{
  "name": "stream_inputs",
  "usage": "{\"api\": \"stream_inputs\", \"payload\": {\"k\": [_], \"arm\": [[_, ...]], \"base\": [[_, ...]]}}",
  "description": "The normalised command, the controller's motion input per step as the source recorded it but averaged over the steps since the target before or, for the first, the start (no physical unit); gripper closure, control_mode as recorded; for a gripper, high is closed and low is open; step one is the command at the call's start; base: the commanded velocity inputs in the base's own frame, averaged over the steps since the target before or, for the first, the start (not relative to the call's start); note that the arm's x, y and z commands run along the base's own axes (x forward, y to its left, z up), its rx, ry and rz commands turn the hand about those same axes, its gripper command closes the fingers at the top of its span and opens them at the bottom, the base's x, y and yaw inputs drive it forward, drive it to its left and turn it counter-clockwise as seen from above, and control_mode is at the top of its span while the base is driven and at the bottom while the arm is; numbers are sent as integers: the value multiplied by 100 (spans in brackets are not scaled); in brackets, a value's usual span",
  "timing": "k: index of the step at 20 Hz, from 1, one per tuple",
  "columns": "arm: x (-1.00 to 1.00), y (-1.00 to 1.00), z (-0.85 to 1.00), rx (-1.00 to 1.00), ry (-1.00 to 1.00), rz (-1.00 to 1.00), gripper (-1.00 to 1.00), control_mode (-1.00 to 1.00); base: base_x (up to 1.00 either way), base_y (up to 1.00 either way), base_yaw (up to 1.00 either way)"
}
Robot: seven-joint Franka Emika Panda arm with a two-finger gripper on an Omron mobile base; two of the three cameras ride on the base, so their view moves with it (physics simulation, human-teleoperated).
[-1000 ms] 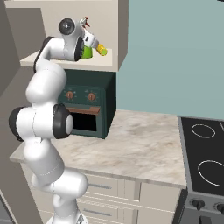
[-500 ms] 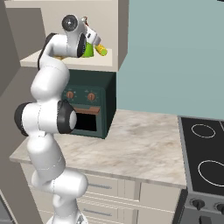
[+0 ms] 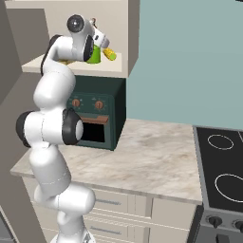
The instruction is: Pick the sponge and spray from the cabinet and place them on the counter.
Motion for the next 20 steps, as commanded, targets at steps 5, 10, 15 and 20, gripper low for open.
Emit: {"api": "stream_inputs", "payload": {"k": [5,10,15,20], "arm": [[-15,0,0,0,-4,0,100,-100],[-50,0,4,1,-11,0,100,-100],[-61,-2,12,0,-14,0,100,-100],[-72,-12,10,0,-11,0,100,-100]], "base": [[0,0,0],[0,0,0],[0,0,0],[0,0,0]]}}
